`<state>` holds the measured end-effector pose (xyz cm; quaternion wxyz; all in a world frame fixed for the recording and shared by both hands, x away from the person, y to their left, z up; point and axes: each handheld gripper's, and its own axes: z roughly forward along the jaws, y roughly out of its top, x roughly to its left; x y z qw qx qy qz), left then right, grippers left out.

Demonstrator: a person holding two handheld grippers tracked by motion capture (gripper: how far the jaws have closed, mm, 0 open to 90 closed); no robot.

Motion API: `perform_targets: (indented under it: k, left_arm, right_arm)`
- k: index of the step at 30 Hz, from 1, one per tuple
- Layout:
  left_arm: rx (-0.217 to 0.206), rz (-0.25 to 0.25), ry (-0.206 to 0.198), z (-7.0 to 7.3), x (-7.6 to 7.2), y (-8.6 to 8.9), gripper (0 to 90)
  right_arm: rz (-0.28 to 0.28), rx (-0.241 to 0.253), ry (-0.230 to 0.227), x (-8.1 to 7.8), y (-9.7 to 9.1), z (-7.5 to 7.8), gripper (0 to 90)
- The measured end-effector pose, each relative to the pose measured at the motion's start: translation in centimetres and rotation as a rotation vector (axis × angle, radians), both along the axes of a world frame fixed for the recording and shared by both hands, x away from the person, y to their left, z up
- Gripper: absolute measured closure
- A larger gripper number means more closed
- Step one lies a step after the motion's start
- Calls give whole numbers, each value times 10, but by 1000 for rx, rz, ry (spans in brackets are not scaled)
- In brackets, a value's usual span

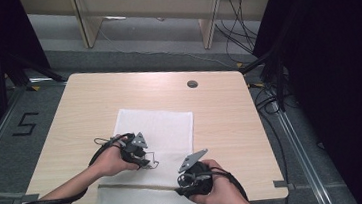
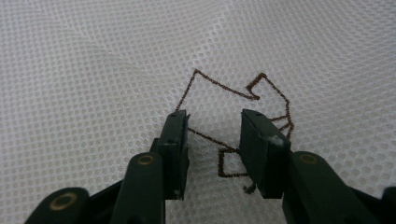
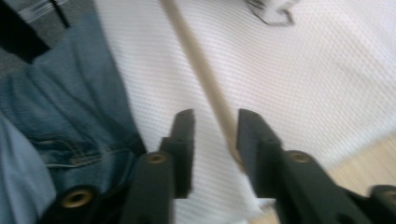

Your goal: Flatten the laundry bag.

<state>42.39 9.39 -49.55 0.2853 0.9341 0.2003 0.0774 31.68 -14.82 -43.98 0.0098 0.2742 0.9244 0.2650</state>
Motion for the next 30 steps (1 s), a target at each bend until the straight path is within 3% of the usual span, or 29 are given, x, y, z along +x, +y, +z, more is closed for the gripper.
perform_targets:
  k: [4, 8, 13, 17, 19, 21, 22, 23, 24, 25, 27, 29, 30]
  left_arm:
    - [13, 2, -10, 1, 5, -5, 629]
    - [18, 5, -24, 1, 11, -10, 627]
    - [29, 9, -70, 3, 16, -15, 589]
    - [-34, 5, -98, 21, 5, -5, 558]
    - [-54, -1, -96, 29, -4, 4, 619]
    - [-43, -18, -80, 37, -18, 20, 664]
    - [-7, -35, -63, 40, -30, 34, 737]
    - [-7, -35, -63, 40, -30, 34, 778]
    - [-6, -12, -18, 37, -47, 48, 812]
    - [-6, -12, -18, 37, -47, 48, 840]
    - [-24, 4, 12, 31, -60, 57, 867]
    - [-17, 3, 50, 25, -70, 62, 887]
    - [-56, 40, 73, 18, -77, 61, 887]
  right_arm:
    - [-94, -36, 7, 15, -10, -8, 894]
    - [-125, -34, 10, 25, -10, -14, 900]
    - [-161, -43, 32, 36, -6, -25, 900]
    - [-176, -57, 26, 41, -7, -29, 900]
    - [-193, -68, 30, 43, -12, -30, 900]
    - [-201, -71, 28, 43, -14, -31, 900]
    - [-205, -73, 30, 43, -16, -33, 900]
    - [-197, -75, 29, 43, -17, -33, 900]
    - [-204, -78, 35, 41, -17, -34, 900]
    - [-204, -78, 35, 41, -17, -34, 900]
    - [-204, -85, 36, 40, -16, -34, 900]
    - [-200, -97, 36, 41, -14, -35, 900]
    - [-200, -97, 36, 41, -14, -35, 900]
